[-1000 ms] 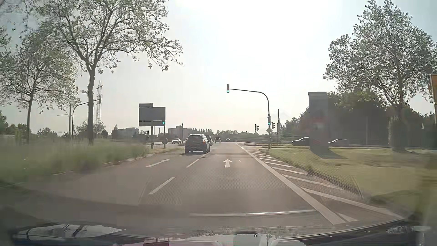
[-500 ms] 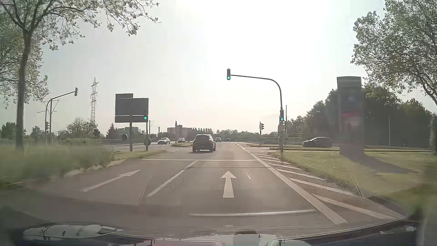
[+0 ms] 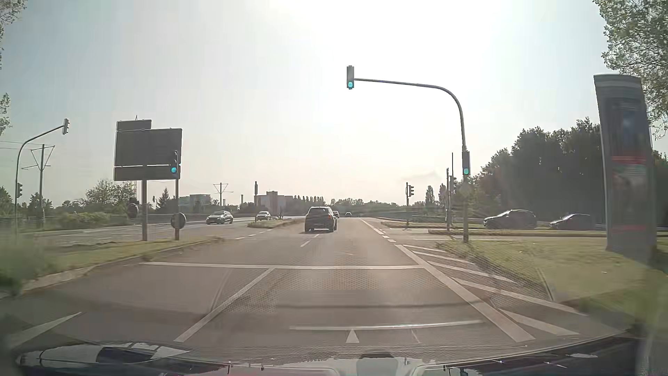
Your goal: Follow the waypoints while adhering to traffic rules and regulations
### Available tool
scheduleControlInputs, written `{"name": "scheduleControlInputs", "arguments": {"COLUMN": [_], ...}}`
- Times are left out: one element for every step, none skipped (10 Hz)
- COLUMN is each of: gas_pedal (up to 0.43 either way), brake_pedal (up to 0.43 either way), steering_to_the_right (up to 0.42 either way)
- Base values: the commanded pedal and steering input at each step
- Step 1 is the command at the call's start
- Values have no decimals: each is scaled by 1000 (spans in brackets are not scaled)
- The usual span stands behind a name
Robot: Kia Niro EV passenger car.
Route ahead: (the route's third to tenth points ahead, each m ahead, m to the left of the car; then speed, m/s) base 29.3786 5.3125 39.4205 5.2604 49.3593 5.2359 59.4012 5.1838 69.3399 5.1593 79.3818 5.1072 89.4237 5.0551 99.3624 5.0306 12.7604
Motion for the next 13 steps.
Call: {"name": "scheduleControlInputs", "arguments": {"gas_pedal": [110, 110, 110, 110, 110, 110, 110, 110, 110, 110, 110, 110, 110], "brake_pedal": [0, 0, 0, 0, 0, 0, 0, 0, 0, 0, 0, 0, 0], "steering_to_the_right": [0, 0, 1, 1, 1, 1, 1, 1, 1, 1, 1, 1, 1]}}
